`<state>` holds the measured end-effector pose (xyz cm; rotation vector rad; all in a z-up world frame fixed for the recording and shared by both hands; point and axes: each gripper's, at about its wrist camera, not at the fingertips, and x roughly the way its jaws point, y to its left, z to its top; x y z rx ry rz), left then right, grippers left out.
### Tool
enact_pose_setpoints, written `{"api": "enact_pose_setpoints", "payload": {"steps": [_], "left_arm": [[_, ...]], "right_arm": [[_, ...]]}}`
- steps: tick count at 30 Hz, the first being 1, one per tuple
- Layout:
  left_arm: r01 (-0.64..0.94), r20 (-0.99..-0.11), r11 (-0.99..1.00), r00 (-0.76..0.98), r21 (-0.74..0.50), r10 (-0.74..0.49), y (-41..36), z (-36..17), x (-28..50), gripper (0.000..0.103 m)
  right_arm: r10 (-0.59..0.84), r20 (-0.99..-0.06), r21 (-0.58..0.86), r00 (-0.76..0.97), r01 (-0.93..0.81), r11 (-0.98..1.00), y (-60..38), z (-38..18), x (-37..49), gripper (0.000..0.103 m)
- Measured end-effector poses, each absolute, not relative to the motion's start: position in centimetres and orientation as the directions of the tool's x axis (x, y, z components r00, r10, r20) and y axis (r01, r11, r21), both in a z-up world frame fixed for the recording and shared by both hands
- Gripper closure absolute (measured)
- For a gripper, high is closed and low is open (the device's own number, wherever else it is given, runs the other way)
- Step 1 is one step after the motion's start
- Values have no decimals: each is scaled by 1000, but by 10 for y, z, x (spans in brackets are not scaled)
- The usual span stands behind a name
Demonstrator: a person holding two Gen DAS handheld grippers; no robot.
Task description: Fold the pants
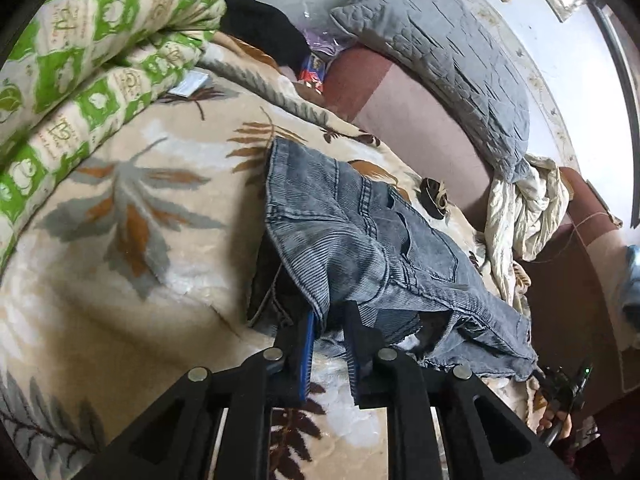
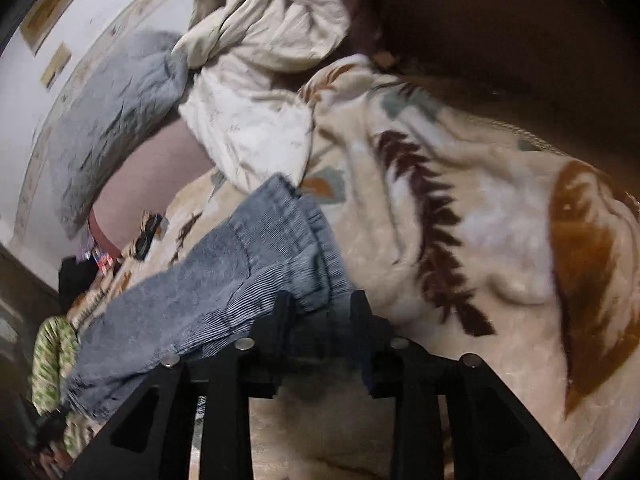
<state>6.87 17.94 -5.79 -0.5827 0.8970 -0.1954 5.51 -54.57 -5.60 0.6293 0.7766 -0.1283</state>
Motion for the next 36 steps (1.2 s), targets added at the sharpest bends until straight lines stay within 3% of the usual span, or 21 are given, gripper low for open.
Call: {"api": "enact_pose_setpoints", "payload": {"steps": [2,5,10,13,15,26,28,33,36], "left_arm": [[-116,-696,858,643,-501,-319,186,-52,60,86],[-136,-697,874,665,-467,-269,194,-47,51,85],[-112,-692,868,656,-483,-301,194,-47,42,85],[-79,-689,881,658,-466,-305,182,-43,37,85],[-56,-682,883,659,-466,-318,175,-39,34,85],[21,-680,862,604,-507,-415,132,-44,23,85],[36,-680,863,601,-503,-421,127,-45,24,85],[44,-651,877,652,-478,-388,123,-36,33,85],[33,-609,865,696,-501,-379,129,-28,42,85]], "right_arm": [[144,-677,532,722,344,774,-553,-60,52,46],[183,-666,559,723,322,764,-553,-64,56,46],[246,-666,592,704,298,749,-544,-79,71,46],[285,-654,615,701,273,739,-536,-79,72,61],[306,-636,632,708,251,733,-531,-73,67,79],[145,-514,613,846,244,751,-513,-24,2,83],[83,-552,586,830,315,747,-526,-28,2,83],[48,-779,450,626,502,739,-536,-66,21,77],[52,-751,507,659,524,685,-549,-61,12,70]]}}
